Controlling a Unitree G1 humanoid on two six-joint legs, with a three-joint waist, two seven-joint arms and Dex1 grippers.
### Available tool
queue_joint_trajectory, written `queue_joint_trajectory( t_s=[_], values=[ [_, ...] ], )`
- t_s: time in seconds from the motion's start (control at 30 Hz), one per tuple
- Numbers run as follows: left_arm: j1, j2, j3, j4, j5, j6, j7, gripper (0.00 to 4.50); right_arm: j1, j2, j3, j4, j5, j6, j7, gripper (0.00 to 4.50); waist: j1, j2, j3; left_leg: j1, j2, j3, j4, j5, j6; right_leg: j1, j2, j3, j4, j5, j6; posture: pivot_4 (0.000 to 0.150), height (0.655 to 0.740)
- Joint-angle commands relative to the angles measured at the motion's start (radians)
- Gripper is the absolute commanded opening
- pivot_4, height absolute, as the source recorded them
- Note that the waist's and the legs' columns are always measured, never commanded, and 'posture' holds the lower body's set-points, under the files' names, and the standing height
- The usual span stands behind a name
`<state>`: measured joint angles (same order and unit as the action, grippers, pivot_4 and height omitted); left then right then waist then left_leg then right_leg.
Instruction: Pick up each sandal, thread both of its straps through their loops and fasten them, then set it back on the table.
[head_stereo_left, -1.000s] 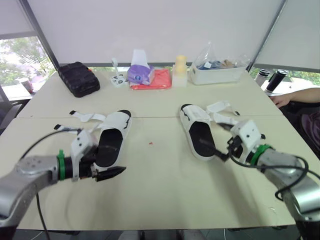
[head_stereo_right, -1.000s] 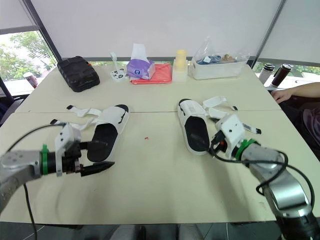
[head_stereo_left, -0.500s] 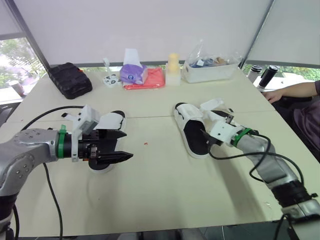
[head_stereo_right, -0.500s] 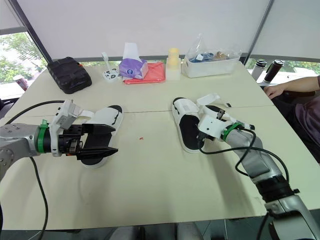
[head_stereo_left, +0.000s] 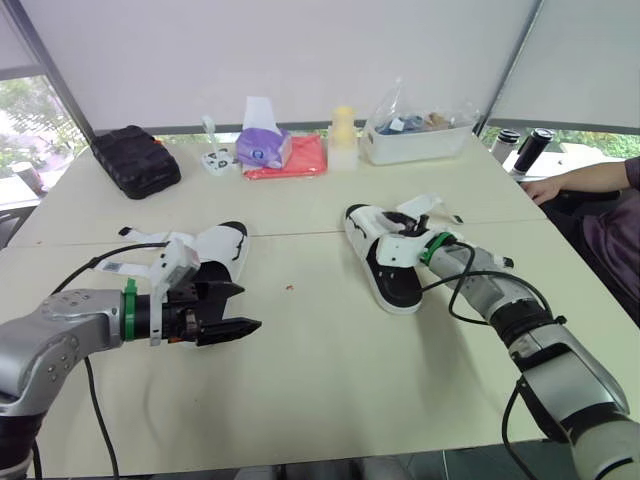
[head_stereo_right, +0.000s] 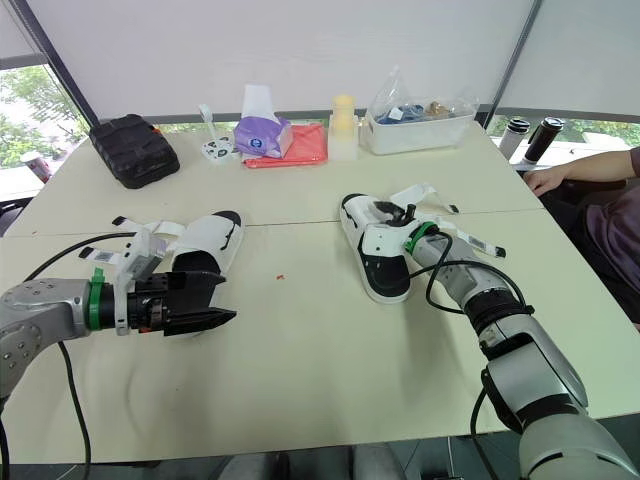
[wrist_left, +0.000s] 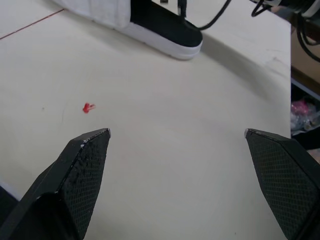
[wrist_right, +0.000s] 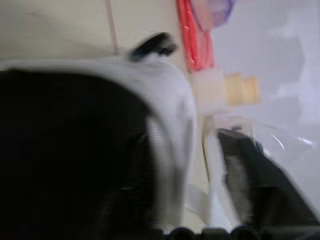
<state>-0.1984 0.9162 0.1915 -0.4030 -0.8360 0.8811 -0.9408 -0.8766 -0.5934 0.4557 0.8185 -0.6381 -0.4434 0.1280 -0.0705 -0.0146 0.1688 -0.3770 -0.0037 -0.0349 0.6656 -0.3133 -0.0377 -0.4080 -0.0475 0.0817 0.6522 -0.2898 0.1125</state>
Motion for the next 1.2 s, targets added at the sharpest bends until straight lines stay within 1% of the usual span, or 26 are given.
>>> queue_joint_trajectory(
  t_s=[0.03,0.07,0.2,0.27,0.43,0.5,0.6,0.7,0.77,0.83,0.97,1.1,1.2],
  values=[
    [0.014,-0.009,0.024,-0.003,0.013,-0.030,0.004,4.50,-0.053,-0.003,0.023,0.053,-0.047,-0.069,-0.048,0.48,-0.001,0.000,0.000,0.000,0.000,0.000,0.000,0.000,0.000,0.000,0.000,0.000,0.000,0.000,0.000,0.150,0.7400],
    [0.020,-0.011,0.024,-0.002,0.016,-0.033,0.005,4.50,-0.061,-0.002,0.027,0.072,-0.053,-0.078,-0.056,0.06,-0.001,0.000,0.000,0.000,0.000,0.000,0.000,0.000,0.000,0.000,0.000,0.000,0.000,0.000,0.000,0.150,0.7400],
    [0.034,-0.017,0.026,0.004,0.027,-0.043,0.008,4.50,-0.094,0.003,0.029,0.123,-0.067,-0.092,-0.089,0.06,-0.002,0.000,0.000,0.001,0.000,0.000,0.000,0.000,0.000,0.000,0.001,0.000,0.000,0.000,0.000,0.150,0.7400],
    [0.042,-0.018,0.025,0.006,0.033,-0.049,0.009,4.50,-0.108,-0.015,0.037,0.120,-0.093,-0.120,-0.126,0.06,-0.002,0.000,0.000,0.001,0.000,0.000,0.000,0.000,0.000,0.000,0.000,0.000,0.000,0.000,0.000,0.150,0.7400],
    [0.048,-0.011,0.022,0.014,0.044,-0.058,0.002,4.50,-0.090,-0.166,0.063,-0.034,-0.203,-0.396,-0.302,0.06,0.005,0.001,0.001,-0.002,-0.001,-0.001,0.000,0.000,-0.001,-0.002,-0.001,0.000,0.001,0.000,0.000,0.150,0.7400],
    [0.040,-0.009,0.019,0.025,0.049,-0.060,-0.005,4.50,-0.072,-0.250,0.061,-0.126,-0.236,-0.555,-0.350,0.06,0.001,0.001,0.001,-0.005,-0.001,0.000,0.000,0.003,-0.005,-0.005,-0.001,0.000,0.000,0.000,0.000,0.150,0.7400],
    [0.023,-0.009,0.003,0.039,0.055,-0.062,-0.011,4.50,-0.035,-0.343,0.053,-0.244,-0.253,-0.772,-0.366,0.06,0.001,0.001,0.001,-0.011,-0.001,0.000,0.000,0.004,-0.006,-0.012,-0.001,0.000,0.002,0.000,0.000,0.150,0.7400],
    [0.005,-0.020,-0.021,0.047,0.060,-0.061,-0.017,4.50,0.010,-0.375,0.049,-0.335,-0.266,-0.926,-0.347,0.06,-0.006,0.001,0.001,-0.013,-0.001,0.001,0.001,0.004,-0.008,-0.016,0.001,0.001,0.004,0.000,0.000,0.150,0.7400],
    [-0.009,-0.032,-0.040,0.051,0.066,-0.061,-0.018,4.50,0.040,-0.369,0.044,-0.372,-0.290,-0.982,-0.337,0.06,-0.006,0.001,0.001,-0.013,-0.001,0.002,0.001,0.004,-0.007,-0.017,0.001,0.002,0.008,0.000,0.000,0.150,0.7400],
    [-0.018,-0.044,-0.052,0.054,0.071,-0.062,-0.017,4.50,0.052,-0.342,0.036,-0.372,-0.327,-0.995,-0.341,0.06,-0.005,0.001,0.001,-0.012,-0.001,0.002,0.003,0.004,-0.006,-0.017,0.001,0.002,0.011,0.000,0.000,0.150,0.7400],
    [-0.019,-0.051,-0.062,0.050,0.069,-0.057,-0.028,4.50,0.048,-0.279,0.020,-0.376,-0.382,-1.045,-0.361,0.06,-0.003,0.001,0.001,-0.012,-0.001,0.001,0.007,0.004,-0.006,-0.017,0.002,0.003,0.015,0.000,0.000,0.150,0.7400],
    [-0.021,-0.054,-0.072,0.052,0.077,-0.063,-0.035,4.50,0.030,-0.225,0.025,-0.338,-0.398,-1.058,-0.351,0.06,-0.001,0.001,0.001,-0.012,0.000,0.001,0.009,0.004,-0.006,-0.017,0.003,0.003,0.016,0.000,0.000,0.150,0.7400],
    [-0.027,-0.066,-0.082,0.056,0.082,-0.068,-0.030,4.50,-0.003,-0.190,0.044,-0.256,-0.422,-1.038,-0.350,0.06,-0.001,0.001,0.001,-0.012,0.000,0.001,0.011,0.004,-0.006,-0.016,0.002,0.003,0.016,0.000,0.000,0.150,0.7400]
  ],
)
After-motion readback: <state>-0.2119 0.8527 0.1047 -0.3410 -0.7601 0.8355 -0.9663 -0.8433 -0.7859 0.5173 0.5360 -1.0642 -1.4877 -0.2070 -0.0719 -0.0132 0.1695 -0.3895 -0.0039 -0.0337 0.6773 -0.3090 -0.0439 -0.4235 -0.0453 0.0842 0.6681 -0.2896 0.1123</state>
